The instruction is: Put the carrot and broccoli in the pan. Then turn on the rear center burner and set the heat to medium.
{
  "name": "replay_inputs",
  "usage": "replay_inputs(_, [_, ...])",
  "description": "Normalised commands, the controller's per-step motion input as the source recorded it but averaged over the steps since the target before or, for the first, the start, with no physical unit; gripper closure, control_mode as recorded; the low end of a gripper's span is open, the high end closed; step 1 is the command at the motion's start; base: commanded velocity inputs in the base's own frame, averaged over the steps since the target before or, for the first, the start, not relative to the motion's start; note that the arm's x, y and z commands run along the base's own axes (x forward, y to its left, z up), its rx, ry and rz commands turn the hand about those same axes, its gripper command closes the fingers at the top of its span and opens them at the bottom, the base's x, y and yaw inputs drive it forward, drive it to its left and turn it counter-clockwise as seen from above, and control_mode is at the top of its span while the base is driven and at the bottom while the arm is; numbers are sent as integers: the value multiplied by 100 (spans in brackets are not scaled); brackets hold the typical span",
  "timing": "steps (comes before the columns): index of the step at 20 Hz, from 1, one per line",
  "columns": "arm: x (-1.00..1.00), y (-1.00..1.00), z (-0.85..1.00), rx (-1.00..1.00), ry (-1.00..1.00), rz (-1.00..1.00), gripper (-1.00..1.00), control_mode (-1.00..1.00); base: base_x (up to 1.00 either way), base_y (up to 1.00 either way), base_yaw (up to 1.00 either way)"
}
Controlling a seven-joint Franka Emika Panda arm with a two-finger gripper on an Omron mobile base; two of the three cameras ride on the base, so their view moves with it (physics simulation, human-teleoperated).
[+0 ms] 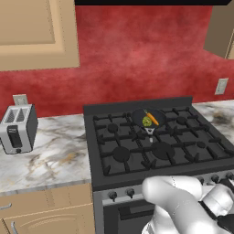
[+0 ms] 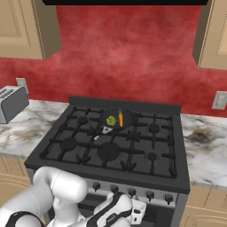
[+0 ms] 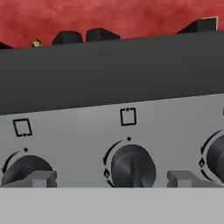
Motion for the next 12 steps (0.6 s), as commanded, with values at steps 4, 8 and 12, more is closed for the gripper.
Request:
replay_inputs(4, [1, -21, -20, 0, 0, 0, -100, -100, 0, 0, 0])
replay_inputs(8, [0, -21, -1, 0, 0, 0, -100, -100, 0, 0, 0])
replay_inputs(12, [0, -2, 0, 0, 0, 0, -100, -100, 0, 0, 0])
